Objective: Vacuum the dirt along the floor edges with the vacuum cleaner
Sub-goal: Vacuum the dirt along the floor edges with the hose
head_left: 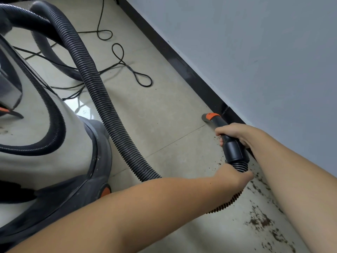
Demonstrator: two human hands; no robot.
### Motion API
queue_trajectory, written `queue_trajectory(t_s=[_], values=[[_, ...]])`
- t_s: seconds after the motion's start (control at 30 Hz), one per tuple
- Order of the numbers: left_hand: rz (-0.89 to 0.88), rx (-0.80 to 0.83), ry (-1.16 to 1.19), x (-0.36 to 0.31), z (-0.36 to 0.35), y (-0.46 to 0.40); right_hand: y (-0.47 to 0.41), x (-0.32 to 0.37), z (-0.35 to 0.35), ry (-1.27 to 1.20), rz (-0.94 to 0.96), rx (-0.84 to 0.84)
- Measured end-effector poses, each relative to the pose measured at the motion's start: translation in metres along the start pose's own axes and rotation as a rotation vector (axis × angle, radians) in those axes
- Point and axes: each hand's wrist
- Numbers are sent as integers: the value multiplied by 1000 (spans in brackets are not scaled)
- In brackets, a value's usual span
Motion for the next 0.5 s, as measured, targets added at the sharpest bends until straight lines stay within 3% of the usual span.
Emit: queue_trajectory(t_s=[0.23, 0.5], values=[[70, 32, -97, -13, 18, -3, 0, 10, -7, 33, -7, -1], [10, -157, 82, -3, 65, -20, -38, 58, -52, 32, 59, -3]])
Point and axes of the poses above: each hand's wrist, its own y-axis away from the middle knuckle, its own z-axis out of the back of the hand, x = y × z, and after that the axes turned 3 degrees about z, right-handed
